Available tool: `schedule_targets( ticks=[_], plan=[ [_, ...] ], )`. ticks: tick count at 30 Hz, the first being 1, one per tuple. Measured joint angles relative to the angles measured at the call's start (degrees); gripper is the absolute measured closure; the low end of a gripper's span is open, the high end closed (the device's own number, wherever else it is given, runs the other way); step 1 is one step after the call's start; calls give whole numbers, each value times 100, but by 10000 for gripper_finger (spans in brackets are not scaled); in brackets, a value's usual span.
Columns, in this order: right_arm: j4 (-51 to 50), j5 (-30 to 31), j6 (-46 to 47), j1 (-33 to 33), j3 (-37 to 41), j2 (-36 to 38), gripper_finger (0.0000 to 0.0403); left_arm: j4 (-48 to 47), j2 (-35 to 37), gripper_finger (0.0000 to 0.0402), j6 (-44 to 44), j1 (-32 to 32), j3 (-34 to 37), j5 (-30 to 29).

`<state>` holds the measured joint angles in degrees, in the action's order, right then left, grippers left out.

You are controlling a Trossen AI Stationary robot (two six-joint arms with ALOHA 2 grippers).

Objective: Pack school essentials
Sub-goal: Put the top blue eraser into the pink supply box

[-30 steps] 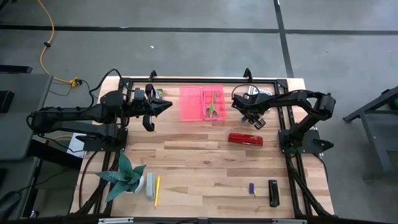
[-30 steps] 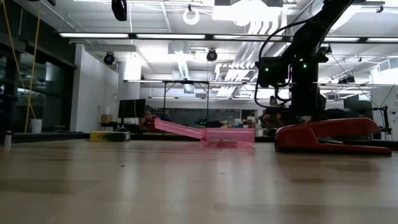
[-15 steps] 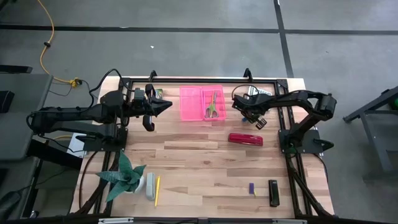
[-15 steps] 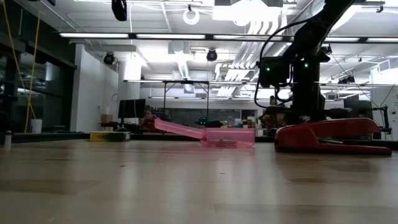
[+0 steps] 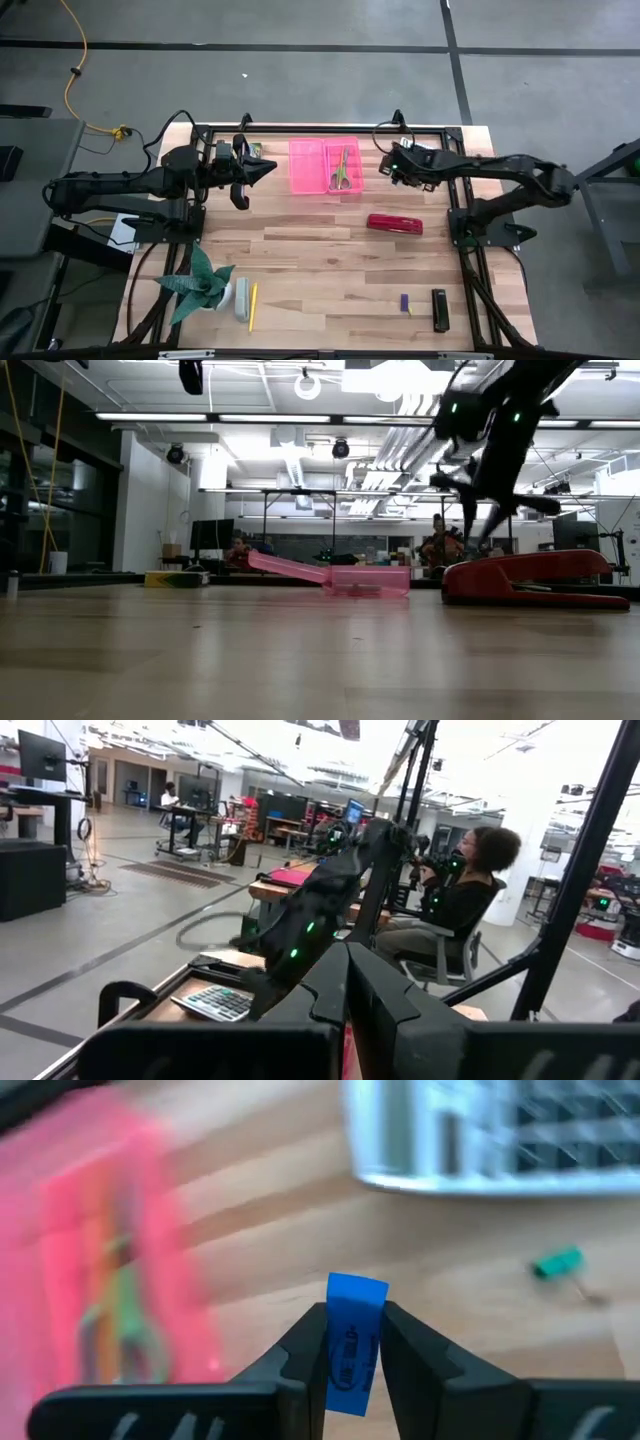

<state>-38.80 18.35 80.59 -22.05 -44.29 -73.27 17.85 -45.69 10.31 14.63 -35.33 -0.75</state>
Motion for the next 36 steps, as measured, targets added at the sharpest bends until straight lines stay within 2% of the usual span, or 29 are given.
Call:
schedule_targets(
  ticks=[3, 8, 14, 19, 23, 26, 36],
  plan=[
    [376, -10, -1163, 167, -2, 578, 336, 0, 0, 401, 64, 0, 0, 4],
    [1314, -435, -3070, 449, -11, 1480, 336, 0, 0, 401, 609, 0, 0, 4],
    [2734, -1282, -4450, 635, -13, 2180, 336, 34, -198, 401, 1800, -7, -2, 4],
    [3898, -2099, -5494, 744, -22, 2351, 336, 659, -579, 401, 2388, -9, -2, 194],
    [4196, -2638, -5941, 759, -22, 2351, 336, 1288, -829, 401, 1917, -9, -2, 427],
    [4148, -2899, -6135, 759, -22, 2351, 336, 1324, -885, 401, 1287, -11, -2, 493],
    [4146, -2920, -6161, 759, -22, 2350, 336, 1314, -885, 401, 822, -7, -2, 442]
  ],
)
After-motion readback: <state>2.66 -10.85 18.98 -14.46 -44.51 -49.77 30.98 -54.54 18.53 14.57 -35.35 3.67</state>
